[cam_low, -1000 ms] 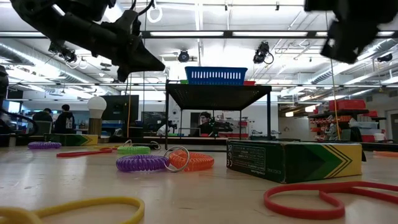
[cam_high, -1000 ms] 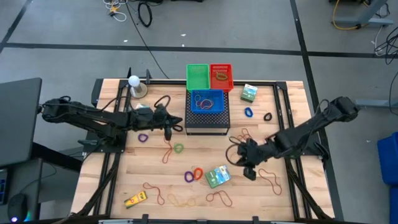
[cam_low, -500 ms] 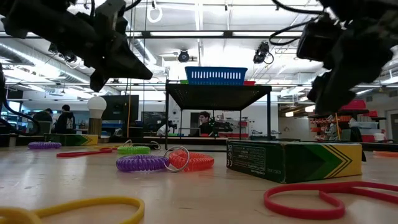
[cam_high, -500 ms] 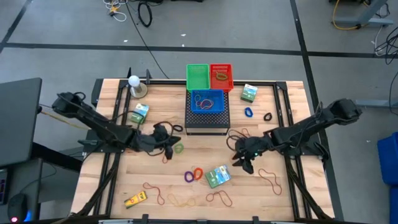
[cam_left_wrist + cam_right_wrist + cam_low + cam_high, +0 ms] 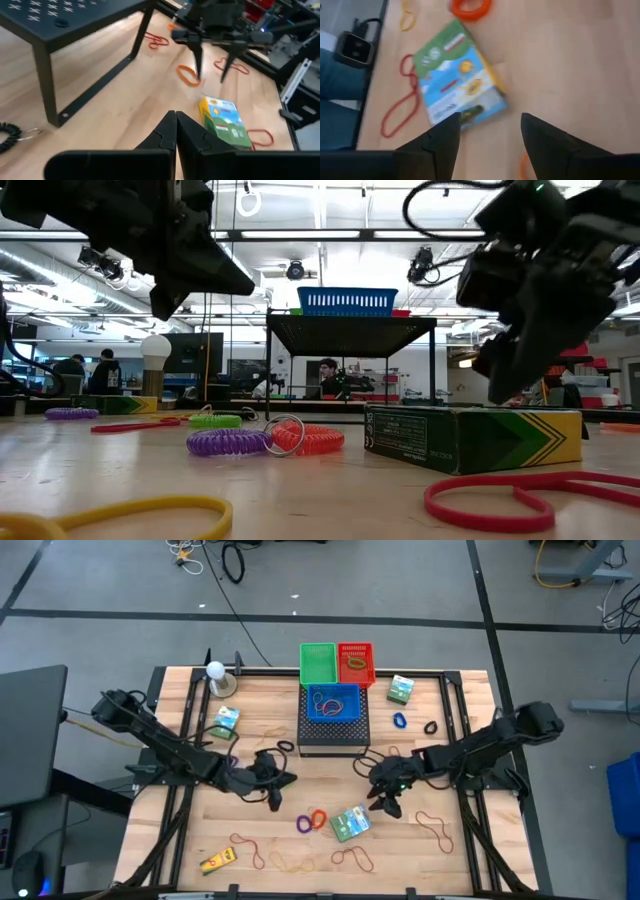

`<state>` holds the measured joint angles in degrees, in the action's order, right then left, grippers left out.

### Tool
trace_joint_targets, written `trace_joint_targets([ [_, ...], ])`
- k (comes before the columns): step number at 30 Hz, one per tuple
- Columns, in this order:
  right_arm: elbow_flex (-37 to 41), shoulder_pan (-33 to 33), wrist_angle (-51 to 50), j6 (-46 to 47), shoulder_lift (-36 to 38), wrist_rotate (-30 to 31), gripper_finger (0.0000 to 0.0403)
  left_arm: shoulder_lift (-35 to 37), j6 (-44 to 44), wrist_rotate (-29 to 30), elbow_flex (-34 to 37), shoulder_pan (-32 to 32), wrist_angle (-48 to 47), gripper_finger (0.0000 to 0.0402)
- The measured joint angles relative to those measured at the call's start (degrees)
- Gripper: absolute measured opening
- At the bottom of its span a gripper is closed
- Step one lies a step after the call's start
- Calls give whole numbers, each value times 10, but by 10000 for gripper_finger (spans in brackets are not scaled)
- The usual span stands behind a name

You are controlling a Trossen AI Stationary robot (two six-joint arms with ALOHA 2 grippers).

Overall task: Pick & Place Office Desk Supplies
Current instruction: Put the box of crayon into the green bin on the shelf

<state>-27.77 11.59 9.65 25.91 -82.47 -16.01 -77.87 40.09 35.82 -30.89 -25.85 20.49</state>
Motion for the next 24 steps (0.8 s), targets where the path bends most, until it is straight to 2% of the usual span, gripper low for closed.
trace_joint_targets([
  [13,-72,-21,13,-58,-128,-102,210,0,-25,-34,-15,-8,-7,5],
  [17,-76,-22,17,-43,-136,-125,179,0,-26,-44,-15,-8,-6,5],
  [24,-76,-20,20,6,-136,-173,94,0,-40,-49,-15,-8,-6,5],
])
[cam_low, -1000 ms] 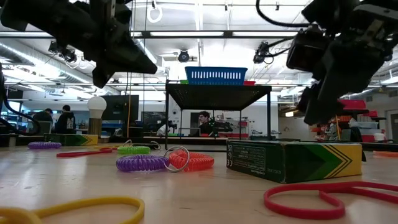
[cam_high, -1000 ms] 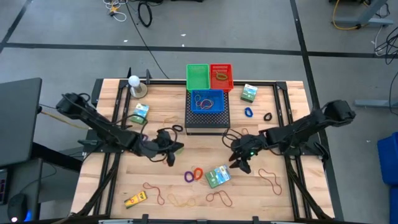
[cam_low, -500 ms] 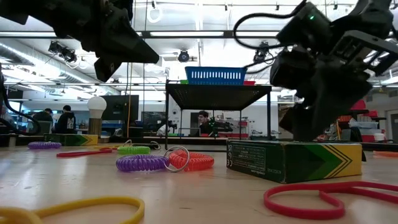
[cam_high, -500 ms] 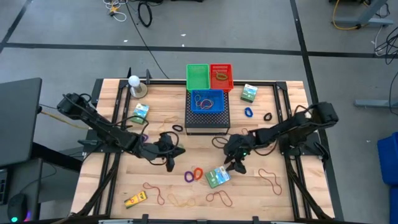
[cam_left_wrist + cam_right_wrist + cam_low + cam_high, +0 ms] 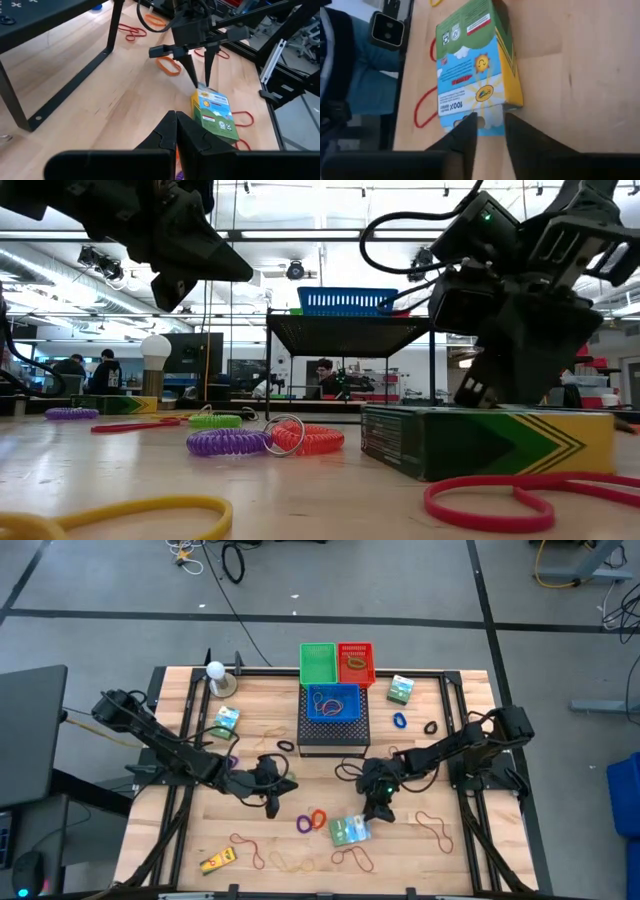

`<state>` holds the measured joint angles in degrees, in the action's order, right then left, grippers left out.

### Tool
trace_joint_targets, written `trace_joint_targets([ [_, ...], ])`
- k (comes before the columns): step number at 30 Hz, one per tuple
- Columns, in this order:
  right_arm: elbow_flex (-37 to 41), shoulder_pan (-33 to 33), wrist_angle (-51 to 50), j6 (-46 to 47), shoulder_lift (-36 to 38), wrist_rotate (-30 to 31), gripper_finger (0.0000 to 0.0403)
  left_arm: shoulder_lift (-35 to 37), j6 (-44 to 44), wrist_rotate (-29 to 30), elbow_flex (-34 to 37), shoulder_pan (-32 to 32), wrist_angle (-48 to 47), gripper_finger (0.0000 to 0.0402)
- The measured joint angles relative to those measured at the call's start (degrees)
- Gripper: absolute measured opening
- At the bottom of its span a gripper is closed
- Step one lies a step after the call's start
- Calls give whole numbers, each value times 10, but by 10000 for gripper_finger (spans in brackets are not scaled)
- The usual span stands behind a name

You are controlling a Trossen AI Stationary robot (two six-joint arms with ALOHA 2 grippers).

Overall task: Pick & Place Office Desk Supplies
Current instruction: Put the box of crayon into the green bin on the shelf

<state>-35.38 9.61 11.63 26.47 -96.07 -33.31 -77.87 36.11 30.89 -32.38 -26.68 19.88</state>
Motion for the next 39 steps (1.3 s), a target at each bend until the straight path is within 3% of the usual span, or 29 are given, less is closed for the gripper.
trace_joint_targets([
  [9,0,17,10,82,0,-15,10,0,-2,-12,0,0,0,6],
  [15,0,41,14,180,9,-22,7,0,-10,-14,0,0,0,10],
  [22,0,61,98,358,60,-16,8,0,-50,-14,-12,-2,-1,21],
  [26,0,71,144,475,89,45,8,0,-102,-11,-41,-4,-41,50],
  [32,0,87,158,595,130,198,9,0,-132,20,-82,-3,-139,105],
  [39,0,90,147,719,136,362,9,0,-132,35,-84,-3,-149,136],
])
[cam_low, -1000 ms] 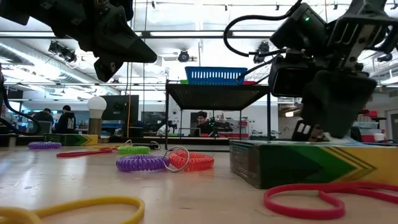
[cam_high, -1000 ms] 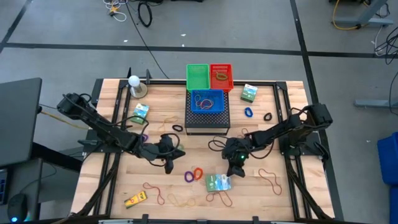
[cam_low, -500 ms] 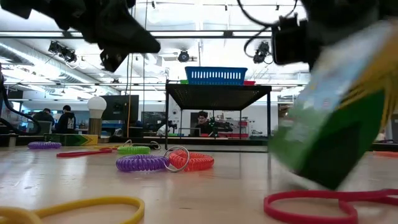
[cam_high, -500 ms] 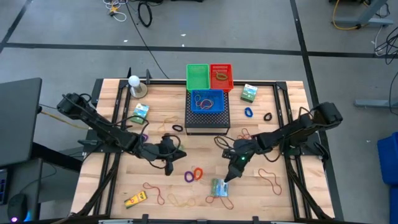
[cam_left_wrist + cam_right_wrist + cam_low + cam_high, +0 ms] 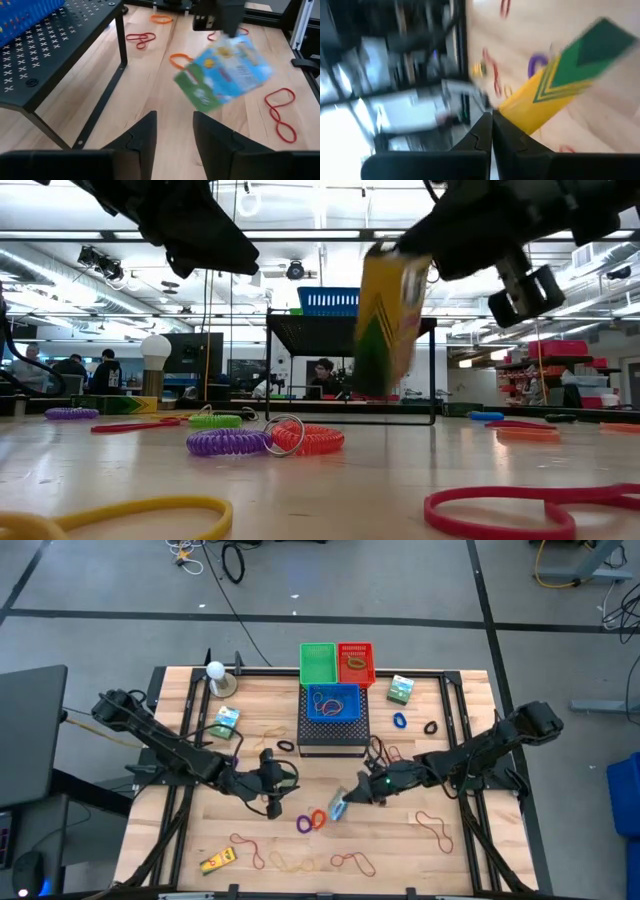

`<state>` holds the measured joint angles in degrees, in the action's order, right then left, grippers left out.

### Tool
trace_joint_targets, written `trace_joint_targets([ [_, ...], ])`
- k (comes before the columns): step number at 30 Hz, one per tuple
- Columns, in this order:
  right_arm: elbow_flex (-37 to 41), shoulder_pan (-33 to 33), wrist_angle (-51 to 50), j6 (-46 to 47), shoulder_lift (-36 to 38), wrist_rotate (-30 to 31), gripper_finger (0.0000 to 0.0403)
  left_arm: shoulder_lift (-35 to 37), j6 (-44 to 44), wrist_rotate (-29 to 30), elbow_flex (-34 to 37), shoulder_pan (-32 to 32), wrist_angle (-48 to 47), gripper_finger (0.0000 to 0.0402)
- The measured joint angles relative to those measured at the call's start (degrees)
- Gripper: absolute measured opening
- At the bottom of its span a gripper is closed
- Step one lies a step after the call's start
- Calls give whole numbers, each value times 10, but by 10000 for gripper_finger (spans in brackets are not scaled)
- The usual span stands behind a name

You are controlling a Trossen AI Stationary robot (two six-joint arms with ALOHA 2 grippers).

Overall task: Pick & Place Office Desk Supplies
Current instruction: Put the box of crayon into the green bin on the shelf

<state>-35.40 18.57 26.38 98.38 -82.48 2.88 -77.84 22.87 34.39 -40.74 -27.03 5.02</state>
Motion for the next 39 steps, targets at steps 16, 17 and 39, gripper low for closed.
trace_joint_targets([
  [16,0,15,-100,264,0,119,9,0,20,-4,0,-23,1,137],
  [17,0,11,-102,267,0,119,9,0,23,-2,0,-23,1,137],
  [39,0,-33,-107,170,0,82,92,0,58,1,0,-27,2,135],
])
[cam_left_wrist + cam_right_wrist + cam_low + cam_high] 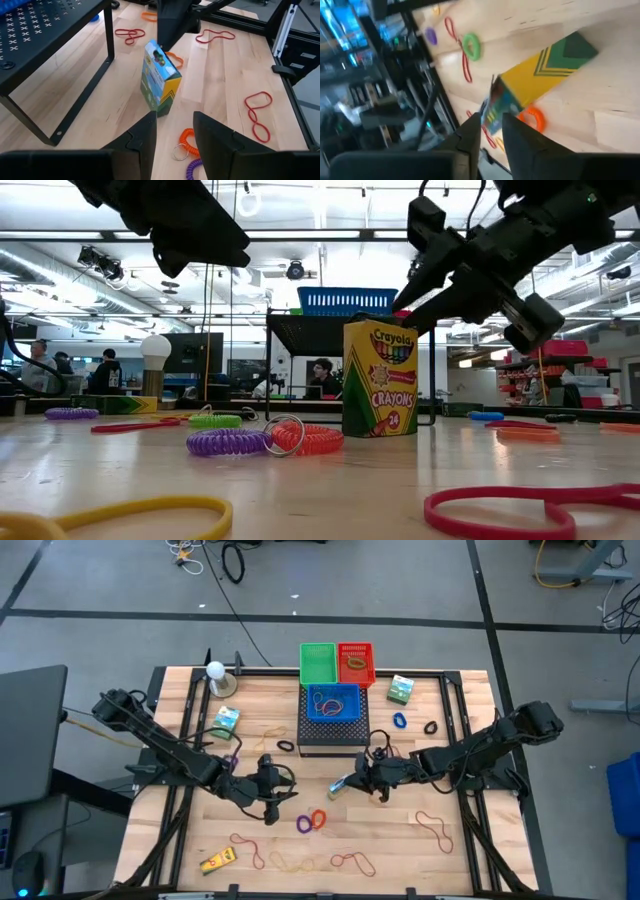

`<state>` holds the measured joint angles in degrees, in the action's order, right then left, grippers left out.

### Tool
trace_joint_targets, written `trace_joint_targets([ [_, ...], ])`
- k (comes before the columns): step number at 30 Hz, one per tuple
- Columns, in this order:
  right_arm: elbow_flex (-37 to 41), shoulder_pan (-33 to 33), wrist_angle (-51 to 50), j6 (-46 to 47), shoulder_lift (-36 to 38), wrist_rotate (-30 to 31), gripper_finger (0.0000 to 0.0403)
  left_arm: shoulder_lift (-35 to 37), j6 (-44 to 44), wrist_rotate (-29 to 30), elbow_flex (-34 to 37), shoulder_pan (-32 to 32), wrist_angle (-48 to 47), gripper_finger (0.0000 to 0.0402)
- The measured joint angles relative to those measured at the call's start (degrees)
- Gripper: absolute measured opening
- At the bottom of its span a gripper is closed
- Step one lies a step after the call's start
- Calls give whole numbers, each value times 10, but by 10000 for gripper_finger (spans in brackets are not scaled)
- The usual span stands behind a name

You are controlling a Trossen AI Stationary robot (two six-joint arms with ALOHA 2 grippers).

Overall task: Pick & Place Office Desk Supplies
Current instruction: Put the box of crayon into the green bin on the shelf

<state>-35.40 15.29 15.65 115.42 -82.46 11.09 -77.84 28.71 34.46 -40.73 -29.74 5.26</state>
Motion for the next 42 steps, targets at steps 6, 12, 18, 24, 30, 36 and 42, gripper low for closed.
trace_joint_targets([
  [6,0,0,12,-122,15,-44,137,0,0,-2,0,1,25,135],
  [12,0,0,5,-285,70,-81,167,0,68,-83,-6,41,49,129],
  [18,0,22,-149,-506,177,-80,92,-7,158,-130,-92,100,-55,78],
  [24,0,42,-328,-606,256,-18,13,-90,173,-199,-251,147,-225,38],
  [30,0,43,-453,-651,298,-1,8,-206,174,-240,-431,176,-392,69],
  [36,0,43,-564,-669,334,19,10,-316,183,-265,-602,192,-543,122],
  [42,0,43,-620,-669,357,35,4,-414,175,-282,-732,197,-612,180],
])
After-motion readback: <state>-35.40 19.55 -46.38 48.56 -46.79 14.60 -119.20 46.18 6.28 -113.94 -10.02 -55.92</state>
